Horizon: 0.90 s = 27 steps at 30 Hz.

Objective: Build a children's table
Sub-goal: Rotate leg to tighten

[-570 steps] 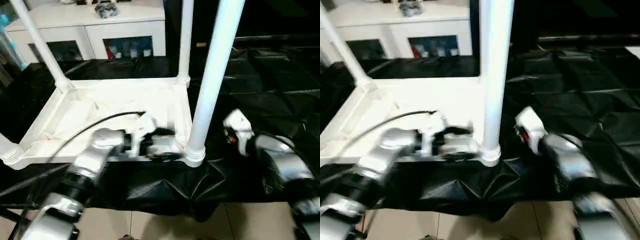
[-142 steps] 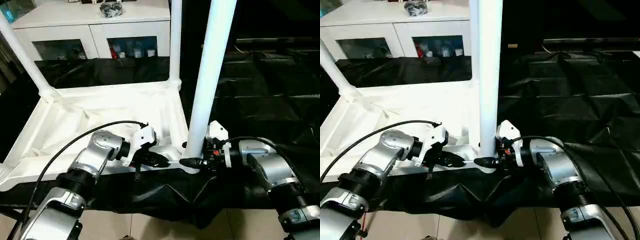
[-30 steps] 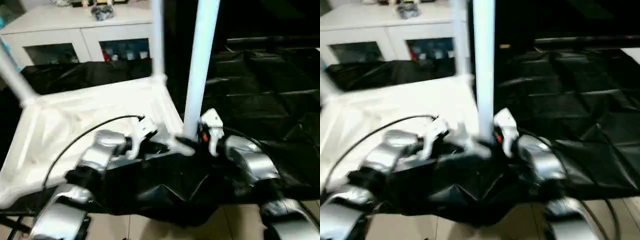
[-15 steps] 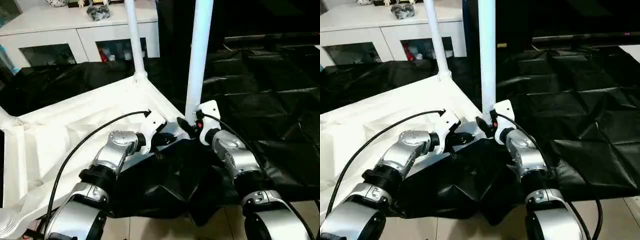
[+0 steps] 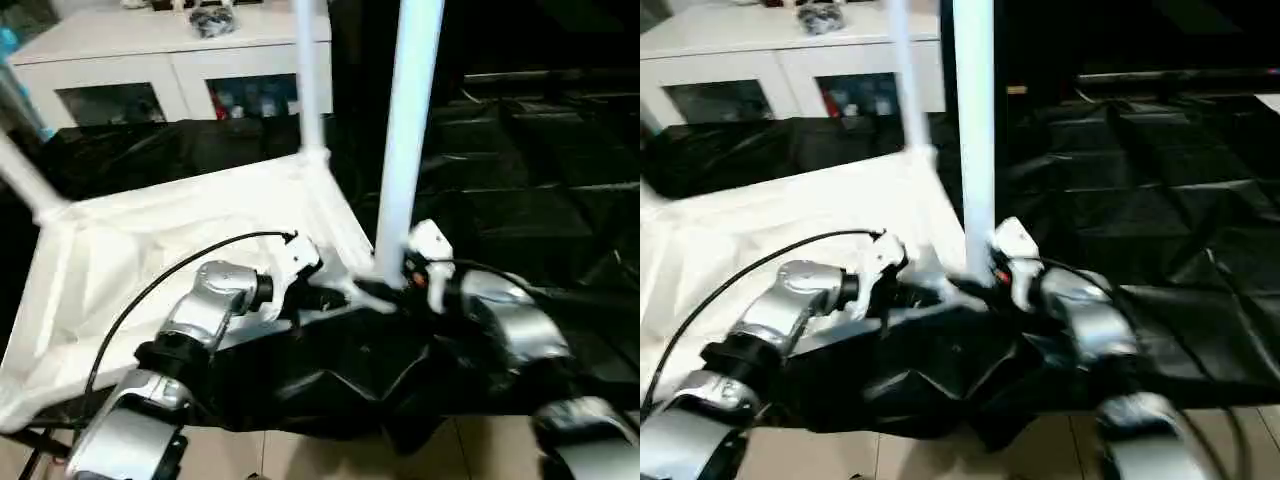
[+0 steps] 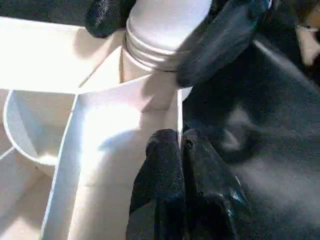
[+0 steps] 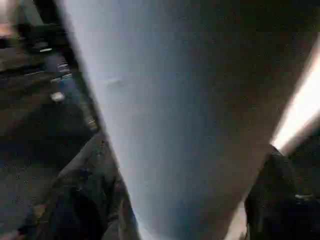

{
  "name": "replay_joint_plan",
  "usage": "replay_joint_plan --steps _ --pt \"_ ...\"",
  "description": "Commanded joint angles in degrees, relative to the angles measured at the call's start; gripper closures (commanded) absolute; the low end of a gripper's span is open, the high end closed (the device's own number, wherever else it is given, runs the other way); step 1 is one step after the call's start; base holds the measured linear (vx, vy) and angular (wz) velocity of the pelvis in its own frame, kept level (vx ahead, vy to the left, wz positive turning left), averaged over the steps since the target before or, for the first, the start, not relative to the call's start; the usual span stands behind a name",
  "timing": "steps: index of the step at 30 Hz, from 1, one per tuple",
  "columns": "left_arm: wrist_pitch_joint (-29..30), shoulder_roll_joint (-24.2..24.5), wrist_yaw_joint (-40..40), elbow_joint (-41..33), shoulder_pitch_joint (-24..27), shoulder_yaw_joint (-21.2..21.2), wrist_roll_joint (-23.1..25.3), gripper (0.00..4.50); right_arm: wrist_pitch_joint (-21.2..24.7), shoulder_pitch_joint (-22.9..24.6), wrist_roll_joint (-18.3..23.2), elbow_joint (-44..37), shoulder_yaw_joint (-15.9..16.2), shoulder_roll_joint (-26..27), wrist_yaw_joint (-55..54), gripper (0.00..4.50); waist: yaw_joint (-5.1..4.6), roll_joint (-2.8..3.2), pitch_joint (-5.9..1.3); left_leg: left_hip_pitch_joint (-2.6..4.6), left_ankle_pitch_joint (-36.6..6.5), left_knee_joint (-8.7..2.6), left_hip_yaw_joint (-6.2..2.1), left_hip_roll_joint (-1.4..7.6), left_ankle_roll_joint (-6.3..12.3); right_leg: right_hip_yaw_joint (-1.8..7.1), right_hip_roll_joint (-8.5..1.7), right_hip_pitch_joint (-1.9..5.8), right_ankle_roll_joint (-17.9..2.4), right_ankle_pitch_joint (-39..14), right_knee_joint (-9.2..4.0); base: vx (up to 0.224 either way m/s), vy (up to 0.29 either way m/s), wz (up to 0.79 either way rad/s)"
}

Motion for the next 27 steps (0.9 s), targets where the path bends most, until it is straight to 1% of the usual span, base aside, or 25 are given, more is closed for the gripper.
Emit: replay_joint_plan --steps 1,2,3,4,6,7,8,9,11,13,14,15,16,17,18,19,20,21,22,23,24,26,27 --pt "-0.7 -1.3 -1.1 -2.8 -1.2 -0.9 -1.7 4.50 1.5 0.7 2.2 -3.8 6.0 2.0 6.5 1.41 -0.11 -0.44 -3.53 0.37 -14.2 -3.45 0.15 0.93 5.42 1.53 -2.16 3.32 -14.2 -11.6 -3.55 0.000 0.000 0.00" --pt "-0.3 -0.2 -3.3 -3.0 -1.2 -1.4 -1.8 4.50 3.1 1.0 2.8 -5.1 6.7 1.1 9.5 1.50 -0.10 -0.65 -3.56 0.33 -14.1 -3.41 0.16 0.90 5.36 1.55 -2.19 3.37 -14.2 -11.7 -3.53 0.000 0.000 0.00" --pt "-0.2 -0.1 -3.6 -3.0 -1.2 -1.5 -1.8 4.50 3.2 1.1 2.8 -5.2 6.8 0.9 9.8 1.65 -0.03 -0.56 -3.56 0.26 -13.8 -3.45 0.10 0.93 5.37 1.57 -2.22 3.37 -14.1 -11.7 -3.41 0.000 0.000 0.00" --pt "-0.2 0.4 -4.4 -3.0 -1.4 -1.5 -1.8 4.50 4.0 1.1 2.9 -5.8 7.1 0.5 11.3 1.73 -0.02 -0.95 -3.53 0.27 -13.7 -3.45 0.15 0.93 5.40 1.57 -2.21 3.35 -14.0 -11.8 -3.49 0.000 0.000 0.00" --pt "-0.1 0.7 -4.6 -2.9 -1.6 -1.3 -2.0 4.50 5.0 1.3 3.2 -6.7 7.4 0.1 12.1 1.81 0.17 -0.70 -3.59 0.27 -13.0 -3.39 0.09 0.97 5.39 1.60 -2.35 3.34 -14.1 -11.8 -3.36 0.000 0.000 0.00" --pt "-0.1 0.8 -4.5 -2.9 -1.7 -1.2 -2.0 4.50 5.5 1.4 3.3 -7.0 7.5 0.1 12.3 1.86 0.24 -1.27 -3.60 0.27 -12.5 -3.36 0.16 0.97 5.43 1.62 -2.32 3.31 -14.1 -11.7 -3.37 0.000 0.000 0.00" --pt "-0.1 0.9 -4.4 -2.9 -1.7 -1.2 -2.0 4.50 5.6 1.4 3.3 -7.1 7.6 0.1 12.4 1.89 0.35 -0.95 -3.56 0.33 -12.5 -3.39 0.15 0.99 5.31 1.63 -2.39 3.21 -14.0 -12.3 -3.38 0.000 0.000 0.00" --pt "-0.1 0.9 -3.9 -2.9 -1.7 -1.0 -2.0 4.50 5.7 1.4 3.3 -7.1 7.7 0.2 12.4 1.89 0.34 -0.98 -3.57 0.29 -12.5 -3.35 0.16 0.97 5.26 1.62 -2.39 3.23 -13.9 -12.5 -3.40 0.000 0.000 0.00" --pt "-0.1 0.7 -3.1 -2.8 -1.7 -0.7 -1.9 4.50 5.6 1.4 3.1 -7.0 7.6 0.6 11.8 1.91 0.43 -1.25 -3.56 0.23 -12.1 -3.37 0.15 0.96 5.17 1.63 -2.43 3.25 -13.7 -12.8 -3.39 0.000 0.000 0.00" --pt "0.0 -0.3 0.6 -2.5 -1.7 0.4 -1.4 4.50 3.5 0.5 1.5 -4.2 5.6 3.2 5.3 1.91 0.41 -1.15 -3.50 0.21 -12.2 -3.38 0.17 0.95 4.86 1.66 -2.49 3.16 -13.2 -13.8 -3.46 0.000 0.000 0.00" --pt "0.0 -0.3 0.6 -2.5 -1.7 0.4 -1.4 4.50 3.5 0.5 1.5 -4.2 5.6 3.2 5.3 1.92 0.33 -1.17 -3.42 0.10 -12.3 -3.42 0.14 0.90 4.58 1.66 -2.55 3.16 -12.9 -14.4 -3.53 0.000 0.000 0.00" --pt "0.1 -1.1 2.8 -2.1 -2.0 1.0 -1.2 4.50 2.6 -0.4 0.4 -1.8 4.0 5.2 -0.4 1.93 0.23 -1.19 -3.45 0.20 -12.4 -3.47 0.09 0.85 4.19 1.60 -2.55 3.16 -12.5 -15.4 -3.64 0.000 0.000 0.00" --pt "0.0 -2.4 6.2 -1.3 -2.4 1.8 -0.8 4.50 1.5 -2.1 -1.4 2.3 1.8 7.8 -9.8 1.93 -0.08 -1.04 -3.38 0.21 -12.9 -3.49 0.09 0.74 3.63 1.60 -2.54 2.97 -12.3 -16.6 -3.69 0.000 0.000 0.00" --pt "-0.1 -2.9 7.7 -0.9 -2.6 2.1 -0.6 4.50 0.9 -2.9 -2.2 4.1 0.8 8.8 -13.9 1.93 -0.74 -1.02 -3.24 0.07 -13.7 -3.79 -0.16 0.62 2.33 1.45 -2.61 3.02 -11.6 -18.9 -3.81 0.000 0.000 0.00" --pt "-0.1 -3.0 8.0 -0.8 -2.7 2.1 -0.6 4.50 1.0 -3.0 -2.3 4.5 0.6 9.0 -14.7 1.94 -0.96 -1.01 -3.22 0.17 -14.2 -3.85 -0.19 0.55 2.01 1.38 -2.58 3.04 -11.1 -20.1 -4.03 0.000 0.000 0.00" --pt "-0.3 -4.4 10.8 0.2 -3.2 2.3 -0.1 4.50 1.5 -4.2 -2.3 7.5 -1.4 10.8 -21.0 1.94 -1.43 0.21 -3.20 0.62 -15.7 -3.75 -0.13 0.60 1.59 1.48 -2.40 2.71 -10.8 -20.1 -4.36 0.000 0.000 0.00" --pt "-0.3 -5.0 12.0 0.6 -3.4 2.3 0.1 4.50 1.8 -4.6 -2.0 8.5 -2.2 11.5 -23.1 1.94 -1.93 -0.30 -3.47 0.32 -14.9 -3.73 -0.24 0.44 1.49 1.48 -2.20 3.13 -11.5 -16.9 -3.96 0.000 0.000 0.00" --pt "-0.2 -6.1 13.7 1.2 -3.8 2.4 0.2 4.50 2.2 -5.0 -1.8 9.5 -3.1 12.6 -26.0 1.94 -1.84 -0.30 -3.65 0.39 -14.2 -3.62 -0.17 0.43 1.75 1.52 -2.18 3.15 -11.9 -15.2 -3.84 0.000 0.000 0.00" --pt "-0.1 -7.3 15.7 1.8 -4.1 2.6 0.4 4.50 2.4 -5.4 -1.8 10.7 -3.9 13.7 -29.3 1.95 -1.95 0.83 -3.64 0.40 -13.6 -3.52 -0.21 0.40 1.87 1.57 -2.23 3.08 -12.2 -13.6 -3.61 0.000 0.000 0.00" --pt "0.0 -8.0 17.0 2.2 -4.3 2.8 0.4 4.50 2.6 -5.7 -1.9 11.4 -4.3 14.4 -31.3 1.95 -2.33 0.37 -3.71 0.24 -12.8 -3.39 -0.09 0.33 2.26 1.47 -2.04 3.23 -13.0 -10.7 -3.61 0.000 0.000 0.00" --pt "0.4 -9.1 19.0 2.7 -4.7 3.0 0.5 4.50 2.2 -6.3 -2.5 12.8 -4.9 15.6 -34.7 1.95 -2.04 0.70 -3.94 0.22 -11.2 -3.06 -0.02 0.17 3.43 1.40 -2.12 3.43 -13.9 -7.9 -3.27 0.000 0.000 0.00" --pt "0.6 -9.7 20.2 3.0 -4.9 3.1 0.5 4.50 1.9 -6.7 -2.9 13.7 -5.2 16.2 -36.7 1.95 -2.20 0.51 -3.86 0.09 -10.8 -3.03 0.06 0.18 3.84 1.36 -2.13 3.38 -14.1 -7.6 -3.37 0.000 0.000 0.00" --pt "0.8 -10.9 22.3 3.5 -5.2 3.3 0.9 4.50 0.6 -7.6 -3.9 15.9 -5.3 17.6 -38.7 1.95 -2.11 0.17 -3.92 0.11 -11.0 -2.99 0.09 0.12 4.10 1.27 -2.16 3.51 -14.1 -8.5 -3.42 0.000 0.000 0.00"
